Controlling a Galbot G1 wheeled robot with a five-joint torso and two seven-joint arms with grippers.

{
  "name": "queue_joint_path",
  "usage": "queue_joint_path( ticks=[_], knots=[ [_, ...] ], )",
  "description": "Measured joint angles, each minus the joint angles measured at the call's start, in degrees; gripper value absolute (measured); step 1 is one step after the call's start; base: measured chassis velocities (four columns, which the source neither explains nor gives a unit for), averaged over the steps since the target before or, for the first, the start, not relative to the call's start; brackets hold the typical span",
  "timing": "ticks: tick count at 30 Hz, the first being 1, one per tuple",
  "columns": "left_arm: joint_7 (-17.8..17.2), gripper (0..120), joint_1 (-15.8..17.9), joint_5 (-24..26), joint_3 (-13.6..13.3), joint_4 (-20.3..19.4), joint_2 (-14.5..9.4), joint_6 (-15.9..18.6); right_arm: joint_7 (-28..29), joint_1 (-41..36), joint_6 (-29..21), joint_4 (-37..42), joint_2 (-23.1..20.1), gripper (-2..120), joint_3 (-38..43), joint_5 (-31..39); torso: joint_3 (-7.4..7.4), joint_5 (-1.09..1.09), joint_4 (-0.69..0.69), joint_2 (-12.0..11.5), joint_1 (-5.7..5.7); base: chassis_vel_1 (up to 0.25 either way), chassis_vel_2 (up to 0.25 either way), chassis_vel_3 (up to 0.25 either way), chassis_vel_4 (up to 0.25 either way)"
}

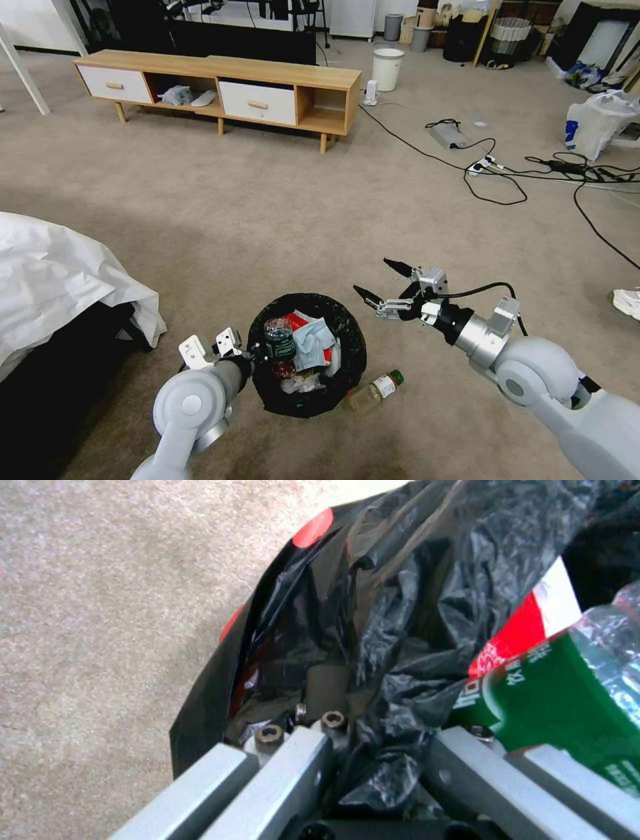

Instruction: Pick up the trash bin and place the garbage on the floor into it.

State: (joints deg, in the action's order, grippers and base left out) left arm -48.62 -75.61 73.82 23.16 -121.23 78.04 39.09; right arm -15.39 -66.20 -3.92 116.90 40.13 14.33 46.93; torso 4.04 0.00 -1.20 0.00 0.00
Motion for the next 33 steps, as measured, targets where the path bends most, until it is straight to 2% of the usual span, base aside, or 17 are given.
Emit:
queue_joint_path(
  ticks=[4, 12, 14, 15, 17, 18, 21, 23, 24, 25, 27, 28, 29, 30, 31, 33],
  knots=[
    [0.3, 0, 0.1, -0.4, 0.0, 0.4, 0.0, 0.0, 0.3, 0.0, -0.1, -1.4, 0.7, 100, -0.2, -0.4, 0.0, 0.0, -0.02, 0.0, 0.0, 0.0, 0.0, 0.0, 0.0],
    [1.8, 0, 0.7, -3.3, 0.7, 1.6, -0.4, -0.3, 7.1, -1.3, -1.6, -2.9, 4.1, 100, -2.4, 2.4, 0.0, -0.01, -0.01, 0.0, 0.0, 0.0, 0.0, 0.0, 0.0],
    [2.3, 0, 1.1, -4.3, 0.9, 1.9, -0.3, -0.4, 13.1, -1.7, -2.7, -3.1, 5.5, 100, -3.8, 5.7, 0.0, -0.01, -0.02, 0.0, 0.0, 0.0, 0.0, 0.0, 0.0],
    [2.3, 0, 1.1, -4.3, 0.9, 1.9, -0.3, -0.4, 13.1, -1.7, -2.7, -3.1, 5.5, 100, -3.8, 5.7, 0.0, -0.01, -0.02, 0.0, 0.0, 0.0, 0.0, 0.0, 0.0],
    [2.6, 0, 1.3, -5.2, 1.0, 2.1, -0.2, -0.5, 19.3, -1.6, -4.3, -3.5, 6.7, 100, -5.1, 8.3, 0.0, 0.0, -0.02, 0.0, 0.0, 0.0, 0.0, 0.0, 0.0],
    [2.9, 0, 1.4, -5.9, 1.1, 2.1, -0.1, -0.5, 24.6, -1.0, -5.2, -3.9, 7.6, 100, -6.3, 10.6, 0.0, -0.01, -0.02, 0.0, 0.0, 0.0, 0.0, 0.0, 0.0],
    [3.1, 0, 1.4, -6.4, 1.1, 2.2, 0.0, -0.5, 26.2, -0.8, -5.5, -4.0, 7.9, 100, -6.6, 11.5, 0.0, 0.0, -0.02, 0.0, 0.0, 0.0, 0.0, 0.0, 0.0],
    [4.0, 0, 1.2, -8.7, 1.5, 2.3, 0.0, -0.6, 34.8, 0.7, -7.4, -4.3, 9.5, 100, -8.7, 17.4, 0.0, 0.0, 0.01, 0.0, 0.0, 0.0, 0.0, 0.0, 0.0],
    [4.1, 0, 1.2, -8.8, 1.6, 2.3, 0.0, -0.6, 37.2, 1.2, -7.7, -4.4, 9.9, 100, -9.4, 19.4, 0.0, 0.0, 0.0, 0.0, 0.0, 0.0, 0.0, 0.0, 0.0],
    [4.1, 0, 1.2, -8.8, 1.6, 2.3, 0.0, -0.6, 37.2, 1.2, -7.7, -4.4, 9.9, 100, -9.4, 19.4, 0.0, 0.0, 0.0, 0.0, 0.0, 0.0, 0.0, 0.0, 0.0],
    [4.3, 0, 1.2, -8.9, 1.7, 2.2, 0.0, -0.6, 44.6, 2.7, -8.5, -4.4, 11.3, 100, -11.2, 25.8, 0.0, -0.01, -0.02, 0.0, 0.0, 0.0, 0.0, 0.0, 0.0],
    [4.3, 0, 1.2, -8.9, 1.7, 2.2, 0.0, -0.6, 44.6, 2.7, -8.5, -4.4, 11.3, 100, -11.2, 25.8, 0.0, -0.01, -0.02, 0.0, 0.0, 0.0, 0.0, 0.0, 0.0],
    [4.3, 0, 1.3, -8.9, 1.7, 2.1, 0.0, -0.6, 48.4, 3.5, -8.6, -4.2, 12.1, 100, -12.0, 28.8, 0.0, -0.01, -0.02, 0.0, 0.0, 0.0, 0.0, 0.0, 0.0],
    [4.3, 0, 1.7, -8.9, 1.6, 2.1, -0.1, -0.6, 55.4, 4.8, -8.6, -4.0, 14.0, 100, -12.8, 33.9, 0.0, -0.01, 0.0, 0.0, 0.0, 0.0, 0.0, 0.0, 0.0],
    [4.3, 0, 1.7, -8.9, 1.6, 2.1, -0.1, -0.6, 55.4, 4.8, -8.6, -4.0, 14.0, 100, -12.8, 33.9, 0.0, -0.01, 0.0, 0.0, 0.0, 0.0, 0.0, 0.0, 0.0],
    [4.4, 0, 2.0, -8.9, 1.4, 2.1, -0.2, -0.6, 62.3, 6.4, -8.2, -4.2, 16.0, 100, -14.0, 38.9, 0.0, -0.01, -0.02, 0.0, 0.0, 0.0, 0.0, 0.0, 0.0]
  ],
)
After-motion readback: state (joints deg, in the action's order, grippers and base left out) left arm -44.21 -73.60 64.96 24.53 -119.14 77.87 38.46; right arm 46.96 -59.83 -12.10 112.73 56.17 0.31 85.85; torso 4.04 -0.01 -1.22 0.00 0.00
